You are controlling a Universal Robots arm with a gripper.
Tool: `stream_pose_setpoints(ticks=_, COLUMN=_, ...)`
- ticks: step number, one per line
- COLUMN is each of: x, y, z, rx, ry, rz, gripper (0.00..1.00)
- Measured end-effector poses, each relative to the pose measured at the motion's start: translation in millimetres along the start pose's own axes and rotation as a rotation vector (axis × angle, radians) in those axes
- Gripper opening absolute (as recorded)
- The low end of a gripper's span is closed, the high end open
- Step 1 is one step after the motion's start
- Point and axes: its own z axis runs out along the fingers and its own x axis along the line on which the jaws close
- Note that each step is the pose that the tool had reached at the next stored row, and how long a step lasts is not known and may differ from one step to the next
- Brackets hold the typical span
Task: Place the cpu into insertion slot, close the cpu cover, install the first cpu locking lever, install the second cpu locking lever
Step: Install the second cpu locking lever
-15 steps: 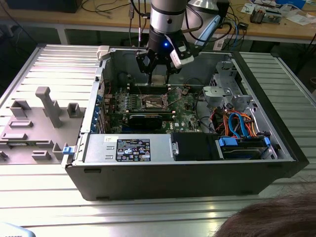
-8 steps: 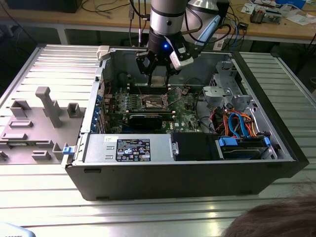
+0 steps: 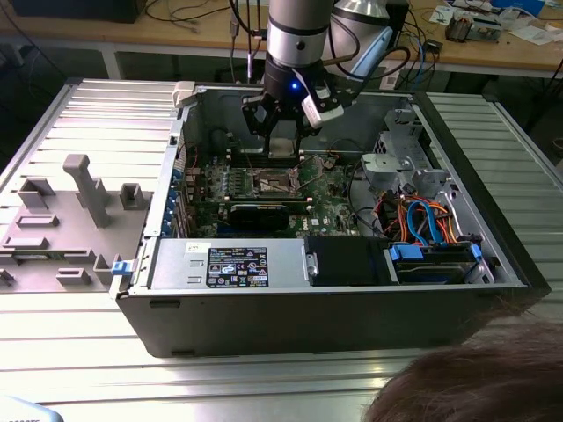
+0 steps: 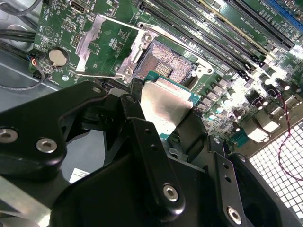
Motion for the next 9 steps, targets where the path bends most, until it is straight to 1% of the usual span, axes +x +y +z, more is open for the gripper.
stream_pose_setpoints(ticks=9, x=0.0, y=-0.2, z=1.9, rx=0.0, ry=0.0, rz=0.0, gripper=0.55)
